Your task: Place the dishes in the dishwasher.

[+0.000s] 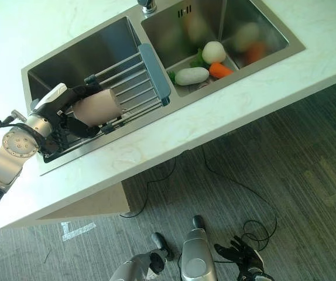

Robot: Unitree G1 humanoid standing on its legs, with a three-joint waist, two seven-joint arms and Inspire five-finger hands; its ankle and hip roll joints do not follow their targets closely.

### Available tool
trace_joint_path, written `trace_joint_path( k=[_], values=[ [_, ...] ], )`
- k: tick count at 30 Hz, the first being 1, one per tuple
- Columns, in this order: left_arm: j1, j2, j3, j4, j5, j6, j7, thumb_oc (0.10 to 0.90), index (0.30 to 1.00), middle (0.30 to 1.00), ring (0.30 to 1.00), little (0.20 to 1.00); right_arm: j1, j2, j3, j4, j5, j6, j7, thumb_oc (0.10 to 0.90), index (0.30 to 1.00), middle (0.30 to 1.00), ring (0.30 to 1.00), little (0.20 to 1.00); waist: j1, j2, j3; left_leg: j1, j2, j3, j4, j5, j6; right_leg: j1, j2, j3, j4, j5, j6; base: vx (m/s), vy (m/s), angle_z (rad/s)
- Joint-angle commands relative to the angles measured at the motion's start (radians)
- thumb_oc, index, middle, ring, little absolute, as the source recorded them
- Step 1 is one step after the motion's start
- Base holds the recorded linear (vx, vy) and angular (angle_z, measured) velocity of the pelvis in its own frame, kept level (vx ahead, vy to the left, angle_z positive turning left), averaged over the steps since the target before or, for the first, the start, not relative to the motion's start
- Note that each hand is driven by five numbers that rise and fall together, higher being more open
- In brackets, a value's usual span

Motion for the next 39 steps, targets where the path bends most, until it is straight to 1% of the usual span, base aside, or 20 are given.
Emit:
trace_joint_path(
  k=[1,3,6,11,20,21,22,23,25,27,28,31,34,37,38,39],
  values=[
    [-0.045,0.009,0.109,0.012,0.071,-0.022,0.044,0.8,0.9,0.9,0.9,0.9,0.061,-0.04,-0.013,-0.033,0.048,-0.014,-0.003,0.8,0.9,0.9,0.9,0.9,-0.008,0.014,-0.052,-0.082,0.024,-0.109,0.167,-0.161,-0.012,0.009,-0.065,-0.073,-0.03,-0.053,0.094,0.0,0.0,0.0],
    [-0.056,0.012,0.091,0.018,0.097,-0.009,0.033,0.8,0.9,0.9,0.9,0.9,0.06,-0.042,-0.013,-0.032,0.048,-0.016,0.0,0.8,0.9,0.9,0.9,0.9,-0.011,0.014,-0.05,-0.083,0.024,-0.108,0.167,-0.16,-0.013,0.007,-0.065,-0.072,-0.03,-0.052,0.094,0.0,0.0,0.0],
    [-0.082,0.013,0.063,0.036,0.096,0.014,0.019,0.8,0.9,0.9,0.9,0.9,0.055,-0.049,-0.011,-0.033,0.054,-0.02,0.006,0.8,0.9,0.9,0.9,0.9,-0.014,0.017,-0.044,-0.088,0.024,-0.108,0.167,-0.158,-0.013,0.002,-0.065,-0.07,-0.03,-0.05,0.093,0.0,0.0,0.0],
    [-0.124,0.016,0.022,0.075,0.115,0.025,-0.004,0.8,0.9,0.9,0.9,0.9,0.051,-0.057,-0.005,-0.054,0.057,-0.013,-0.001,0.8,0.9,0.9,0.9,0.9,-0.022,0.022,-0.034,-0.094,0.023,-0.104,0.167,-0.156,-0.014,-0.008,-0.064,-0.066,-0.03,-0.046,0.094,0.0,0.0,0.0],
    [-0.159,0.016,-0.013,0.102,0.138,0.031,-0.022,0.8,0.9,0.9,0.9,0.9,0.044,-0.067,0.002,-0.063,0.06,-0.01,0.001,0.8,0.9,0.9,0.9,0.9,-0.03,0.027,-0.023,-0.1,0.024,-0.102,0.167,-0.153,-0.017,-0.017,-0.063,-0.061,-0.03,-0.042,0.094,0.0,0.0,0.0],
    [-0.16,0.016,-0.014,0.103,0.143,0.032,-0.026,0.706,0.759,0.759,0.759,0.759,0.044,-0.067,0.002,-0.064,0.06,-0.009,0.001,0.8,0.9,0.9,0.9,0.9,-0.03,0.027,-0.023,-0.1,0.025,-0.101,0.167,-0.152,-0.017,-0.017,-0.063,-0.062,-0.03,-0.042,0.094,0.0,0.0,0.0],
    [-0.159,0.017,-0.016,0.103,0.143,0.03,-0.022,0.544,0.516,0.516,0.516,0.516,0.043,-0.067,0.003,-0.066,0.06,-0.008,0.0,0.8,0.9,0.9,0.9,0.9,-0.03,0.027,-0.021,-0.1,0.025,-0.1,0.167,-0.152,-0.017,-0.017,-0.064,-0.063,-0.03,-0.041,0.094,0.0,0.0,0.0],
    [-0.159,0.017,-0.017,0.103,0.144,0.026,-0.021,0.406,0.309,0.309,0.309,0.309,0.043,-0.067,0.004,-0.068,0.061,-0.007,-0.002,0.8,0.9,0.9,0.9,0.9,-0.03,0.027,-0.021,-0.101,0.026,-0.099,0.167,-0.151,-0.017,-0.017,-0.064,-0.063,-0.03,-0.041,0.094,-0.03,-0.006,-0.01],
    [-0.166,0.022,-0.023,0.104,0.168,0.016,-0.031,0.4,0.3,0.3,0.3,0.3,0.042,-0.067,0.003,-0.066,0.058,-0.005,-0.002,0.8,0.9,0.9,0.9,0.9,-0.03,0.027,-0.023,-0.101,0.028,-0.097,0.167,-0.15,-0.018,-0.017,-0.064,-0.065,-0.03,-0.041,0.095,0.0,0.0,0.0],
    [-0.165,0.024,-0.025,0.104,0.163,0.006,-0.039,0.4,0.3,0.3,0.3,0.3,0.042,-0.066,0.004,-0.067,0.058,-0.003,-0.005,0.8,0.9,0.9,0.9,0.9,-0.029,0.027,-0.024,-0.1,0.03,-0.095,0.167,-0.149,-0.019,-0.017,-0.065,-0.066,-0.03,-0.041,0.095,0.0,0.0,0.0],
    [-0.165,0.025,-0.028,0.1,0.166,-0.013,-0.033,0.4,0.3,0.3,0.3,0.3,0.042,-0.066,0.002,-0.065,0.057,-0.004,-0.004,0.8,0.9,0.9,0.9,0.9,-0.029,0.027,-0.025,-0.1,0.03,-0.094,0.167,-0.149,-0.02,-0.016,-0.065,-0.067,-0.03,-0.042,0.095,0.0,0.0,0.0],
    [-0.175,0.025,-0.032,0.081,0.137,-0.064,0.007,0.4,0.3,0.3,0.3,0.3,0.04,-0.064,0.004,-0.054,0.063,-0.009,-0.003,0.8,0.9,0.9,0.9,0.9,-0.027,0.026,-0.029,-0.098,0.033,-0.092,0.167,-0.149,-0.02,-0.014,-0.066,-0.071,-0.03,-0.043,0.094,0.0,0.0,0.0],
    [-0.169,0.029,-0.024,0.046,0.124,-0.071,0.042,0.4,0.3,0.3,0.3,0.3,0.041,-0.059,0.0,-0.039,0.061,-0.019,0.0,0.8,0.9,0.9,0.9,0.9,-0.025,0.025,-0.038,-0.089,0.039,-0.085,0.167,-0.151,-0.023,-0.004,-0.067,-0.081,-0.03,-0.048,0.091,-0.03,0.006,0.0],
    [-0.158,0.029,-0.004,0.026,0.096,-0.055,0.108,0.4,0.3,0.3,0.3,0.3,0.046,-0.049,-0.004,-0.026,0.059,-0.024,0.001,0.8,0.9,0.9,0.9,0.9,-0.02,0.02,-0.053,-0.079,0.045,-0.082,0.167,-0.154,-0.023,0.009,-0.067,-0.093,-0.03,-0.054,0.089,0.0,0.0,0.0],
    [-0.135,0.026,0.029,0.007,0.1,-0.052,0.171,0.4,0.3,0.3,0.3,0.3,0.055,-0.038,-0.006,-0.017,0.055,-0.028,-0.001,0.8,0.9,0.9,0.9,0.9,-0.015,0.015,-0.071,-0.07,0.052,-0.077,0.167,-0.155,-0.025,0.021,-0.067,-0.103,-0.03,-0.06,0.087,-0.01,-0.037,0.04],
    [-0.094,0.032,0.076,-0.007,0.119,-0.071,0.233,0.4,0.3,0.3,0.3,0.3,0.062,-0.024,-0.007,-0.008,0.045,-0.028,-0.01,0.8,0.9,0.9,0.9,0.9,-0.005,0.01,-0.095,-0.057,0.058,-0.076,0.167,-0.155,-0.027,0.039,-0.066,-0.117,-0.03,-0.069,0.082,0.0,-0.038,0.06]
  ],
)
